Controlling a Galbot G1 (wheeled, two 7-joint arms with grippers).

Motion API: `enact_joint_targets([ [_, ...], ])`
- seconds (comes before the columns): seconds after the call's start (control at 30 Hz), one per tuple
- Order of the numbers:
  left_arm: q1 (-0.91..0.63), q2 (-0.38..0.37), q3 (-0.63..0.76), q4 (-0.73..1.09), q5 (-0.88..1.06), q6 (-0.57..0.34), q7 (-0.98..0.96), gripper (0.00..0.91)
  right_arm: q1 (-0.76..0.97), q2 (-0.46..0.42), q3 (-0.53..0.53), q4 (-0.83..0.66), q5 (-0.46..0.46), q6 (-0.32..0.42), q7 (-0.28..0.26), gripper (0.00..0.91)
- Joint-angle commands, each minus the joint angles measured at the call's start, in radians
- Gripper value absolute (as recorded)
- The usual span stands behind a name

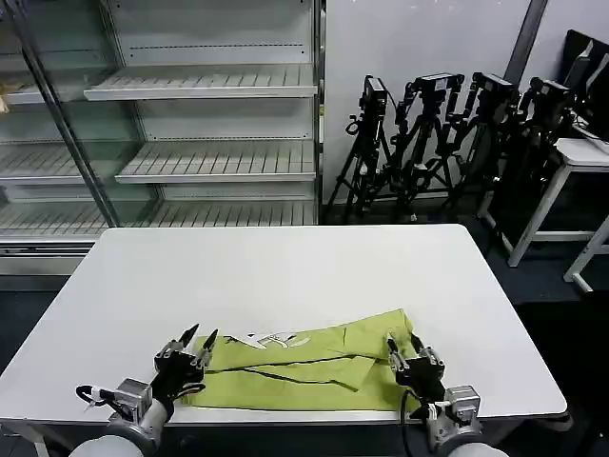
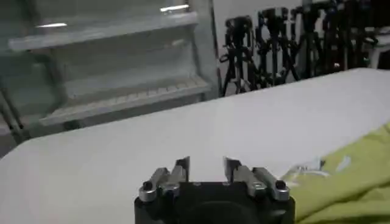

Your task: Fold and organize the clothes.

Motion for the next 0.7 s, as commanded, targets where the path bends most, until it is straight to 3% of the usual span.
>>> enact_joint_targets([
  [0.03,0.025,-0.109,0.0,-0.031,-0.032,-0.001,-0.092,0.907,-0.048,0.005,0.029,0.057,-0.057,0.017,0.003,0.907],
  [0.2,0.029,-0.199,0.065,0.016,0.028,0.009,-0.105,0.907,-0.051,0.011,0.025,0.065,-0.054,0.008,0.011,0.907],
  [0.53,0.004,-0.243,0.133,0.091,0.047,0.037,-0.106,0.907,-0.058,0.022,0.026,0.074,-0.052,0.006,0.018,0.907],
  [0.6,-0.005,-0.244,0.138,0.111,0.046,0.053,-0.102,0.272,-0.058,0.022,0.029,0.078,-0.048,0.005,0.019,0.907],
  [0.63,-0.008,-0.245,0.139,0.117,0.046,0.052,-0.102,0.272,-0.058,0.022,0.03,0.079,-0.047,0.005,0.019,0.907],
  [0.67,-0.009,-0.246,0.138,0.12,0.047,0.051,-0.103,0.081,-0.057,0.023,0.032,0.081,-0.044,0.004,0.021,0.907],
  [0.7,-0.01,-0.247,0.138,0.125,0.047,0.049,-0.103,0.02,-0.057,0.022,0.033,0.082,-0.043,0.003,0.022,0.907],
])
